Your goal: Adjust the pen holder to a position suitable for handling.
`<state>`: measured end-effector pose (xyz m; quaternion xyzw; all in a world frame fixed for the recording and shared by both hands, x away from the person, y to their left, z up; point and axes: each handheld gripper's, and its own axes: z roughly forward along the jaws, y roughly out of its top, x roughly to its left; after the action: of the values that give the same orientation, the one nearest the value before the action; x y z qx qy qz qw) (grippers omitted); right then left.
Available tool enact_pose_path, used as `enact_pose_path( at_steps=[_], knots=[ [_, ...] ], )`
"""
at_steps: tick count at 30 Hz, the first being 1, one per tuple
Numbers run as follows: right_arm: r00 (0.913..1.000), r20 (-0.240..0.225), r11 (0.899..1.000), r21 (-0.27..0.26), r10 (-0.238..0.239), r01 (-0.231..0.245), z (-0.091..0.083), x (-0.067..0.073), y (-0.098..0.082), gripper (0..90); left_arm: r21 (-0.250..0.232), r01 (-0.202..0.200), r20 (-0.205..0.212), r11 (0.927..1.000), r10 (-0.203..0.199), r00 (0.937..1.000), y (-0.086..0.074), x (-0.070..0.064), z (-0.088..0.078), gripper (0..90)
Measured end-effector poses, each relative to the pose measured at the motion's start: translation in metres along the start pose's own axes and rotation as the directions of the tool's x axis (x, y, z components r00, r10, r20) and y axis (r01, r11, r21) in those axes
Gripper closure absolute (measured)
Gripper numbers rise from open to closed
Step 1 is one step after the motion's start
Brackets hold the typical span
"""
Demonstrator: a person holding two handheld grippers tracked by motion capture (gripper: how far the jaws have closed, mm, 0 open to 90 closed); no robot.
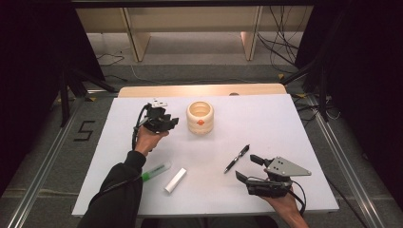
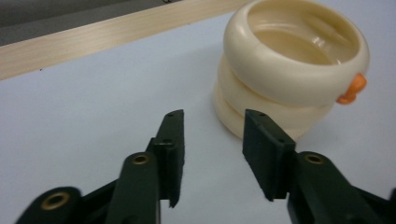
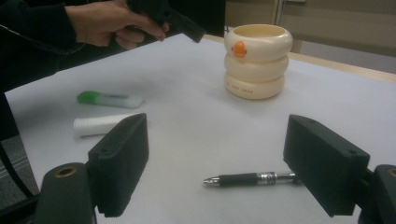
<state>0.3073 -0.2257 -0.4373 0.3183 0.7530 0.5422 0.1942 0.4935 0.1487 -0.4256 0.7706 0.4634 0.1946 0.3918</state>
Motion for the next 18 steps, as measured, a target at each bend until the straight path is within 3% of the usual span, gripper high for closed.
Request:
enact_pose_path(
  at_steps=[5, 8, 18],
  knots=[
    [1.0000, 0.000, 1.000, -0.001, 0.000, 0.000, 0.000, 0.000, 0.000, 22.9, 0.031, -0.015, 0.017, 0.9994, 0.015, 0.9998, 0.000, -0.003, -0.010, 42.5],
    [1.0000, 0.001, 1.000, 0.000, 0.000, 0.000, 0.001, 0.000, 0.000, 22.8, 0.042, -0.022, 0.041, 0.9989, 0.020, 0.9990, 0.001, -0.004, -0.015, 39.7],
    [1.0000, -0.001, 1.000, -0.005, 0.002, -0.002, -0.001, -0.002, -0.001, 22.8, 0.088, -0.065, 0.055, 0.9940, 0.060, 0.9967, -0.005, -0.004, -0.028, 28.6]
  ],
)
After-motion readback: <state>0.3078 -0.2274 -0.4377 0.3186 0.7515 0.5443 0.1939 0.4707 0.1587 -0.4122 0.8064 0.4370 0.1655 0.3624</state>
